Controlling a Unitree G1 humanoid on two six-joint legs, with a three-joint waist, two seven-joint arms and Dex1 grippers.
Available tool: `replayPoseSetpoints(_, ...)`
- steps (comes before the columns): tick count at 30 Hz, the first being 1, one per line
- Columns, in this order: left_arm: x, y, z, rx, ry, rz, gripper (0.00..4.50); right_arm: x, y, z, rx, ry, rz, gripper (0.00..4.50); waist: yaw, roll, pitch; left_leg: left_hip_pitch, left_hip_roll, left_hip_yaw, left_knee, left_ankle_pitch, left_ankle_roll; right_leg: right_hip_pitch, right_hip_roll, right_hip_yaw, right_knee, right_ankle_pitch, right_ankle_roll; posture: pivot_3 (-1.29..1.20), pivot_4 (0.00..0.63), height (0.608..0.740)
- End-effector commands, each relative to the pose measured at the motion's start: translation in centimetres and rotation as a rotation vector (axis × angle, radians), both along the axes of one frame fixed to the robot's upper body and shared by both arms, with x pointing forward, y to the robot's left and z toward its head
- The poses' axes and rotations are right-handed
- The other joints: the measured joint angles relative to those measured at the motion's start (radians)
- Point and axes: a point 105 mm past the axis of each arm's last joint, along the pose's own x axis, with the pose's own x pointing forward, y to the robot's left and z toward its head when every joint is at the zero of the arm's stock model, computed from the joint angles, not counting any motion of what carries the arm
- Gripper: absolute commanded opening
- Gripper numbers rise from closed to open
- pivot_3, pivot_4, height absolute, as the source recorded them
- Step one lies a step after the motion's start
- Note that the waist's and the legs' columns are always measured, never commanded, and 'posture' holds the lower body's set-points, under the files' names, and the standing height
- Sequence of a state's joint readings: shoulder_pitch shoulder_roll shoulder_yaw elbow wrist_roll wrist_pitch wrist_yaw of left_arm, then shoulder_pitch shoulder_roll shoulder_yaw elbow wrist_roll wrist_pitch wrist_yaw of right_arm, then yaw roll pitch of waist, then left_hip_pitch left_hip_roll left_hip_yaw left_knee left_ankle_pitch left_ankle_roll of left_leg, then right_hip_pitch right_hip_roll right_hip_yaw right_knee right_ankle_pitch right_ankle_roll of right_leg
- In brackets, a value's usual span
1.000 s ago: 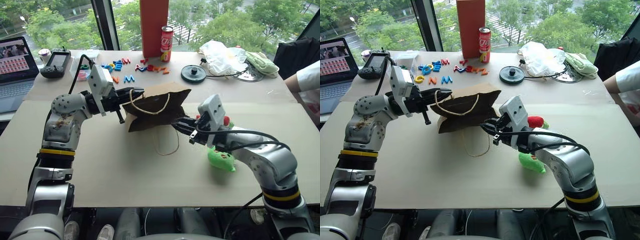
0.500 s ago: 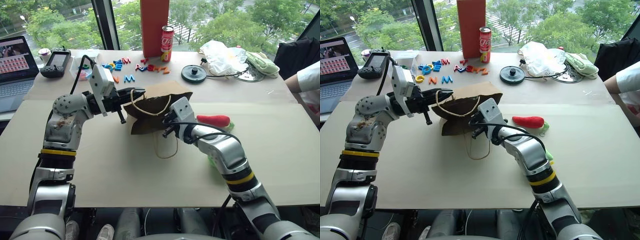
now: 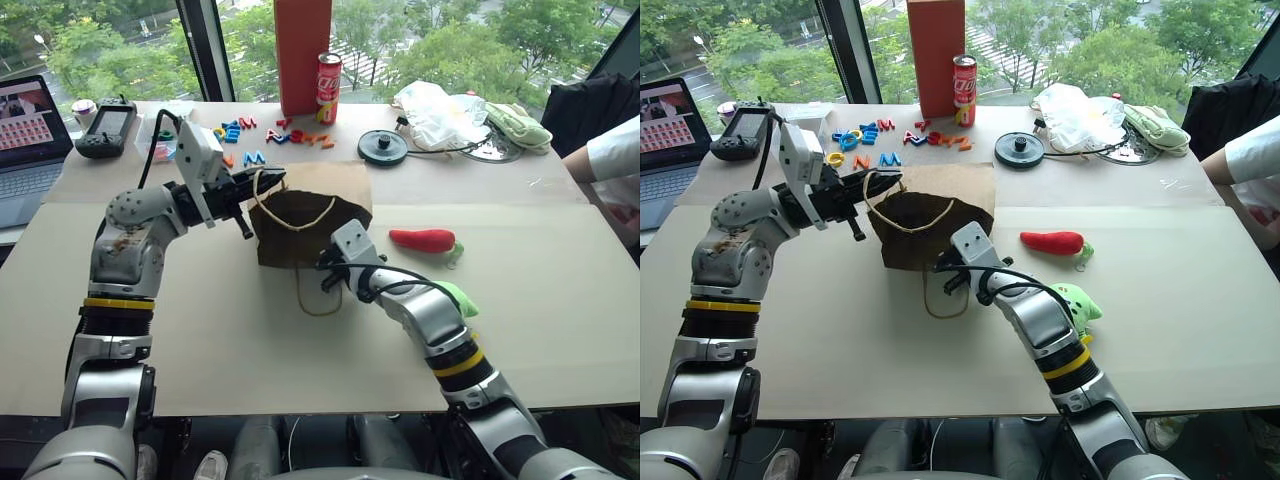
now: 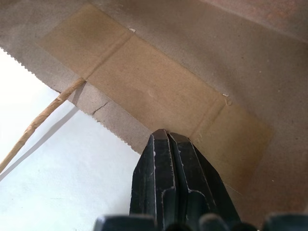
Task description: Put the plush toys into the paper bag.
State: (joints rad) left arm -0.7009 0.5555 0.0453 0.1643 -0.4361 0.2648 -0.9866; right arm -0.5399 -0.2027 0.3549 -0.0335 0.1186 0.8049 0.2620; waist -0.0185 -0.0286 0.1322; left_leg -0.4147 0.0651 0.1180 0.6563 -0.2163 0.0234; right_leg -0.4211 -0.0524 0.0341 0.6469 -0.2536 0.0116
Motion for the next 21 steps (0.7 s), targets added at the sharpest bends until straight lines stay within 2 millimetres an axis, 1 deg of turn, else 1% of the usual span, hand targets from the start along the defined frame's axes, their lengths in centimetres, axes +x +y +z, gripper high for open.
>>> replayPoseSetpoints(1,-0.7,-0.3,2.3,-0.026,-0.083,-0.017,0.0,0.2,-0.3,-0.2,-0.01,0.006,-0.009,0.03,0.0,0.0,0.0,0.0,0.0,0.0,0.0,0.0,0.0,0.0,0.0,0.0,0.0,0.0,0.0,0.0,0.15,0.739)
replayPoseSetpoints(3,-0.7,-0.3,2.1,-0.023,-0.078,-0.017,0.0,0.4,-0.6,0.3,-0.004,-0.012,-0.02,0.03,0.001,0.0,0.0,0.0,0.0,0.0,0.0,0.0,0.0,0.0,0.0,0.0,0.0,0.0,0.0,0.0,0.15,0.739)
replayPoseSetpoints(4,-0.7,-0.3,2.0,-0.021,-0.076,-0.017,0.0,0.5,-0.8,1.0,0.027,-0.027,-0.031,0.03,0.001,0.0,0.0,0.0,0.0,0.0,0.0,0.0,0.0,0.0,0.0,0.0,0.0,0.0,0.0,0.0,0.15,0.739)
replayPoseSetpoints(7,-0.7,-0.4,1.7,-0.015,-0.069,-0.02,0.0,0.4,-0.8,4.1,0.21,-0.063,-0.034,0.03,0.002,0.0,0.0,0.0,0.0,0.0,0.0,0.0,0.0,0.0,0.0,0.0,0.0,0.0,0.0,0.0,0.15,0.739)
replayPoseSetpoints(10,-0.7,-0.4,1.3,-0.008,-0.061,-0.021,0.0,-0.6,-1.4,6.4,0.292,-0.089,0.013,0.03,0.004,0.0,0.0,-0.001,0.0,-0.001,0.0,0.0,0.0,-0.001,0.0,0.0,0.0,0.0,0.0,0.0,0.15,0.739)
replayPoseSetpoints(12,-0.7,-0.3,1.1,-0.005,-0.054,-0.019,0.0,-1.6,-1.9,7.4,0.305,-0.097,0.051,0.03,0.004,0.0,0.0,-0.002,0.0,-0.002,-0.001,0.0,0.0,-0.001,0.0,0.0,0.0,0.0,0.0,0.0,0.15,0.739)
replayPoseSetpoints(15,-0.6,-0.2,0.9,-0.004,-0.047,-0.015,0.0,-2.6,-2.7,8.3,0.308,-0.112,0.07,0.03,0.006,0.0,0.0,-0.002,0.0,-0.002,-0.001,0.0,0.0,-0.001,0.0,0.0,0.0,0.0,0.0,0.0,0.15,0.739)
replayPoseSetpoints(18,-0.6,-0.3,0.6,-0.003,-0.043,-0.014,0.0,-3.3,-3.5,8.9,0.301,-0.121,0.07,0.85,0.005,0.0,0.0,-0.002,0.0,-0.002,-0.001,0.0,0.0,-0.001,0.0,0.0,-0.001,0.0,0.0,0.0,0.15,0.739)
replayPoseSetpoints(21,-0.6,-0.3,0.5,0.0,-0.04,-0.015,0.0,-3.9,-5.2,9.9,0.281,-0.142,0.068,1.8,0.006,0.0,0.0,-0.002,0.0,-0.002,-0.001,0.0,0.0,-0.001,0.0,0.0,-0.002,0.0,0.0,0.0,0.15,0.739)
